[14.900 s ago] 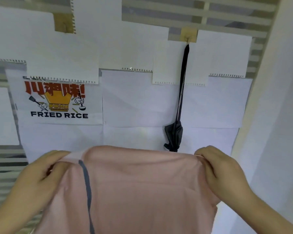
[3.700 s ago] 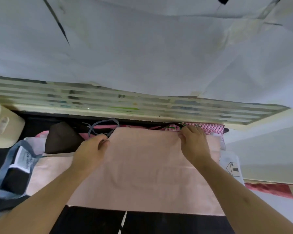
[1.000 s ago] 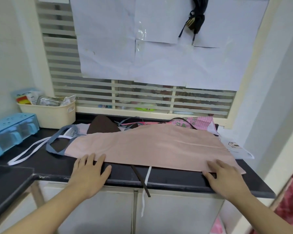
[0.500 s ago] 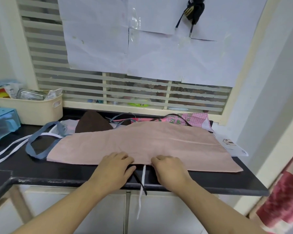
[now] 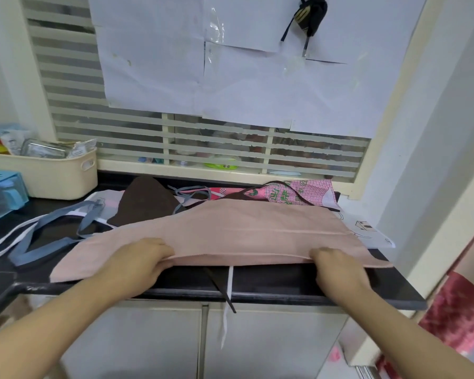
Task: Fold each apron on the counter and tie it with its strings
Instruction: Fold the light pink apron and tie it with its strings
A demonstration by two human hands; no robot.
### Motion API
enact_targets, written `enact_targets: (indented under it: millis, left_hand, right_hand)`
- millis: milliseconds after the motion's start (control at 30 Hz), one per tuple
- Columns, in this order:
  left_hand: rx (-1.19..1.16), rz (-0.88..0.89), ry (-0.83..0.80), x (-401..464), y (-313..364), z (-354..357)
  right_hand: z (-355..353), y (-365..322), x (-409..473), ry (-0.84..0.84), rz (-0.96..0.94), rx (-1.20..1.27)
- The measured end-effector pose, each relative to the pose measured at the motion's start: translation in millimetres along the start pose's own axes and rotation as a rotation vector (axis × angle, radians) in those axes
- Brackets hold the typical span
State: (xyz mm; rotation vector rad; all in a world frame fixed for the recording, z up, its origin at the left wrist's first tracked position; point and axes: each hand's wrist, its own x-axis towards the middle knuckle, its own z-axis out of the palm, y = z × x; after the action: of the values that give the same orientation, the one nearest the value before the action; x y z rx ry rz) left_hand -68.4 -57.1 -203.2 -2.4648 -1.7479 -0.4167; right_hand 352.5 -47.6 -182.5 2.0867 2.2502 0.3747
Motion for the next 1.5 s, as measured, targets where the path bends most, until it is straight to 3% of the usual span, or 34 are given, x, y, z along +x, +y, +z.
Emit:
enact_targets:
  millis: [133,333,533,600,700,800,933,1100,1167,1200,1267,1367,1500]
  left_hand:
    - [-0.016,-0.205,-0.033,-4.5,-13.6,-22.6]
    - [-0.089,-0.174,-0.261,-2.2,-39.8,-82.9]
    - [0.202,-0.265,-0.509,-6.0,-66.0,-115.8]
    - [0.317,-0.306,-0.484,-4.6,-68.9,-117.2]
    - [0.5,-0.322,-0.301,-1.8,-77.0,-108.0]
    - [0.548,-0.331,-0.254,-2.9,-85.8,-102.3]
    - [0.151,-0.563,-0.183,-14.7,-94.8,-103.0]
    - [-0.677,-0.902,0.252,-9.8,-106.1,-97.2]
    - [-1.018,-0.938,0.342,-11.6,-111.5,-92.1]
    - [-1.094,-0.906,0.307,-14.8,-111.8,-88.0]
    - [-1.078,-0.792,0.093,-23.3,-111.5,-76.9]
    - [-0.866,-0.571,-0.249,-34.6,-115.2,-60.8]
    - [-0.873,-0.516,-0.143,-38.6,-142.2,-45.3]
  right_hand:
    - [-1.4,40.5,-2.4,-0.043,0.174,0.079]
    - [-3.6,115.8,-5.8,-0.108,0.351,0.255]
    - [-2.0,138.7,-9.9,0.105,0.421,0.599]
    - [1.8,137.7,-9.8,0.174,0.449,0.671]
    - [7.3,127.5,-5.7,0.217,0.461,0.73]
    - [8.7,121.6,-1.8,0.265,0.547,0.807]
    - [9.3,123.9,-4.1,0.319,0.676,0.853]
    - [60.0,161.8,11.3,0.302,0.719,0.896]
    - [48.1,148.5,6.0,0.296,0.705,0.929]
    - [33.5,131.5,0.3,0.305,0.701,0.946]
    - [18.5,111.5,-11.0,0.255,0.637,1.001]
    - [21.5,117.1,-22.1,0.028,0.471,1.016]
    - [19.8,128.7,-26.0,0.049,0.375,0.886]
